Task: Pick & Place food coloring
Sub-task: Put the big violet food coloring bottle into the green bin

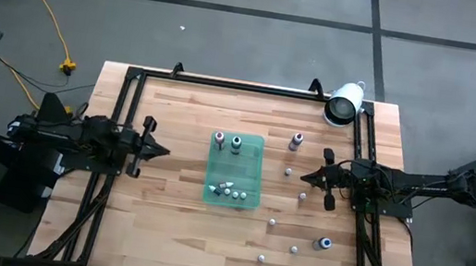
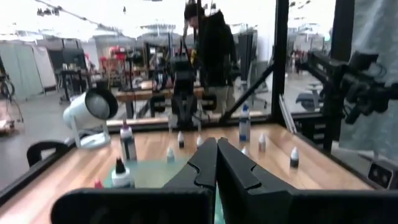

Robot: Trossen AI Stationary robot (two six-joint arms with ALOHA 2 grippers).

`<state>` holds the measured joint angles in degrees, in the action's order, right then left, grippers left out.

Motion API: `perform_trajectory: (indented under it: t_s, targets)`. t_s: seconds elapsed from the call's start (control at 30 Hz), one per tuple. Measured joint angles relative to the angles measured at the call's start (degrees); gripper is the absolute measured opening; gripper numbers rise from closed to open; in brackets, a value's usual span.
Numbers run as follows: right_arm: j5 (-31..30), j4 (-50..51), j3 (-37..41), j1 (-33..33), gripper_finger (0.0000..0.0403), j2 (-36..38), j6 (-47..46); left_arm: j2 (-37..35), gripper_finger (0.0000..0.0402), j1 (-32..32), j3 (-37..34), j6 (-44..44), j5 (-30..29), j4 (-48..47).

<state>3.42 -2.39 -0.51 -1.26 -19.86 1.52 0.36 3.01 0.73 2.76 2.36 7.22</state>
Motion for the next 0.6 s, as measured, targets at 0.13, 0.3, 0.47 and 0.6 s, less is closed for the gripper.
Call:
perform_trajectory:
  t_s: [0.13, 0.3, 0.47, 0.6]
  targets:
    - [0.0, 0.0, 0.0, 0.0, 0.0, 0.0, 0.0, 0.0, 0.0, 0.0, 0.0, 0.0, 0.0, -3.5]
    - [0.0, 0.0, 0.0, 0.0, 0.0, 0.0, 0.0, 0.0, 0.0, 0.0, 0.0, 1.6, 0.0, -5.3]
    - [0.0, 0.0, 0.0, 0.0, 0.0, 0.0, 0.0, 0.0, 0.0, 0.0, -0.1, 1.3, 0.0, -5.7]
    - [0.0, 0.0, 0.0, 0.0, 0.0, 0.0, 0.0, 0.0, 0.0, 0.0, -0.1, 1.0, -1.5, -6.3]
